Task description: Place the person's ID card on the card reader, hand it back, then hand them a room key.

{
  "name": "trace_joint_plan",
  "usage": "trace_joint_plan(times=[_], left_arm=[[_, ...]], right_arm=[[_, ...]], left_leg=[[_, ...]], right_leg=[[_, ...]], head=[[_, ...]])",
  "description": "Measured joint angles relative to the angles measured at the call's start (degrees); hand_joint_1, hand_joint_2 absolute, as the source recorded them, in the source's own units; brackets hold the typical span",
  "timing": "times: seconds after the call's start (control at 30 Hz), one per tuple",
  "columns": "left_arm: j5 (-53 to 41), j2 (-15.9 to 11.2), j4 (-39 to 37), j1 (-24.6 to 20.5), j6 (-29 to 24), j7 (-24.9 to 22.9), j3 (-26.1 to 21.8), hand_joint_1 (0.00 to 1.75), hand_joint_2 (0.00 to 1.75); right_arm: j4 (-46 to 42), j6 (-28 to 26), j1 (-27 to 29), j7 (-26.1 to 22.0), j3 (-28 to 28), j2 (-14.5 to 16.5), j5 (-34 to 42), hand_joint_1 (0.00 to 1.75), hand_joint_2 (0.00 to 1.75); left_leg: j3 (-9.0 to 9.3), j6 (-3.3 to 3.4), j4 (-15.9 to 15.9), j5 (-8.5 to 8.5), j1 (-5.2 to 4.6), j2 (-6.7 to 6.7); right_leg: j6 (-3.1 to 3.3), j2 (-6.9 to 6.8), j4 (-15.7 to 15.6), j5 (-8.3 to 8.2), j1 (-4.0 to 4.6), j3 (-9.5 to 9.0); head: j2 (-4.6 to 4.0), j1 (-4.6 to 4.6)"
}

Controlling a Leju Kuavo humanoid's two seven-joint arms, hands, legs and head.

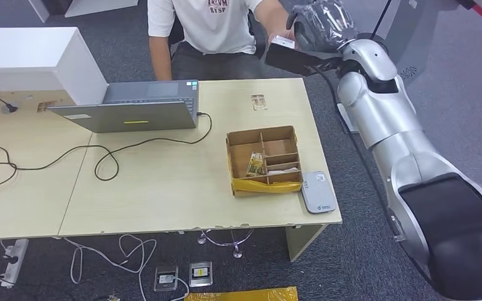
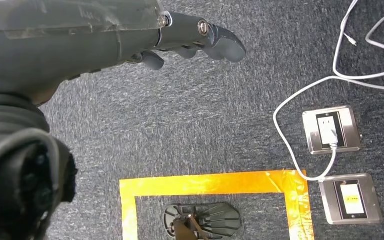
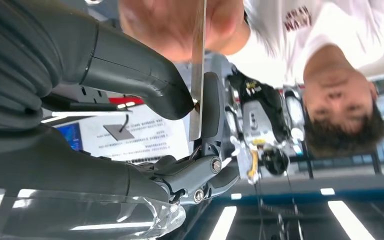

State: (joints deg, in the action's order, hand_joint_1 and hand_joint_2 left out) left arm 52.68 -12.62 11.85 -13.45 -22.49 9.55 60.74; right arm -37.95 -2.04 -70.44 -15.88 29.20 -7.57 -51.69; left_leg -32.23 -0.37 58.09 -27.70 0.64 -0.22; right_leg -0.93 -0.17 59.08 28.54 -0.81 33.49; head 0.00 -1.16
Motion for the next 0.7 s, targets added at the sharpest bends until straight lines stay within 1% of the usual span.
trace_joint_plan(times=[0.17, 0.37, 0.4, 0.5, 0.53, 0.7], left_arm=[[-0.4, -0.5, 0.0, -0.3, 0.7, 0.0, 0.0, 0.0, 0.0], [-0.4, -1.0, 0.0, -0.1, 0.9, 0.0, 0.0, 0.0, 0.0], [-0.4, -1.0, 0.0, 0.0, 0.9, 0.0, 0.0, 0.0, 0.0], [-0.3, -1.3, 0.0, 0.2, 0.9, 0.0, 0.0, 0.0, 0.0], [-0.3, -1.3, 0.0, 0.3, 0.9, 0.0, 0.0, 0.0, 0.0], [0.1, -1.6, 0.0, 0.5, 0.7, 0.0, 0.0, 0.0, 0.0]], right_arm=[[6.5, 2.4, -3.0, 1.8, 1.3, 2.4, -2.5, 1.75, 1.75], [11.4, 3.6, -4.7, 3.1, 3.3, 4.0, -4.7, 1.75, 1.75], [11.9, 3.6, -4.8, 3.2, 3.5, 4.2, -4.8, 1.56, 1.75], [13.1, 3.5, -4.9, 3.3, 3.9, 4.5, -4.9, 0.25, 1.75], [13.4, 3.3, -4.9, 3.3, 4.0, 4.5, -4.9, 0.0, 1.75], [14.8, 0.1, -4.9, 3.5, 4.2, 4.6, -4.6, 0.0, 1.75]], left_leg=[[0.0, 0.0, 0.0, 0.0, 0.02, -0.01], [0.0, 0.0, 0.0, 0.0, 0.01, -0.01], [0.0, 0.0, 0.0, 0.0, 0.01, -0.01], [0.0, 0.0, 0.0, 0.0, 0.01, -0.01], [0.0, 0.0, 0.0, 0.0, 0.01, -0.01], [0.02, 0.0, 0.0, 0.0, 0.02, 0.0]], right_leg=[[0.0, 0.0, 0.0, 0.0, 0.02, 0.0], [0.0, 0.0, 0.0, 0.01, 0.02, -0.01], [0.0, 0.0, 0.0, 0.0, 0.01, -0.01], [0.0, 0.0, 0.0, 0.0, 0.01, -0.01], [0.0, 0.0, 0.0, 0.0, 0.01, -0.01], [0.0, 0.01, 0.0, 0.0, 0.02, 0.0]], head=[[0.0, -0.01], [0.0, -0.01], [0.0, -0.01], [0.0, -0.01], [0.0, -0.01], [0.0, -0.01]])
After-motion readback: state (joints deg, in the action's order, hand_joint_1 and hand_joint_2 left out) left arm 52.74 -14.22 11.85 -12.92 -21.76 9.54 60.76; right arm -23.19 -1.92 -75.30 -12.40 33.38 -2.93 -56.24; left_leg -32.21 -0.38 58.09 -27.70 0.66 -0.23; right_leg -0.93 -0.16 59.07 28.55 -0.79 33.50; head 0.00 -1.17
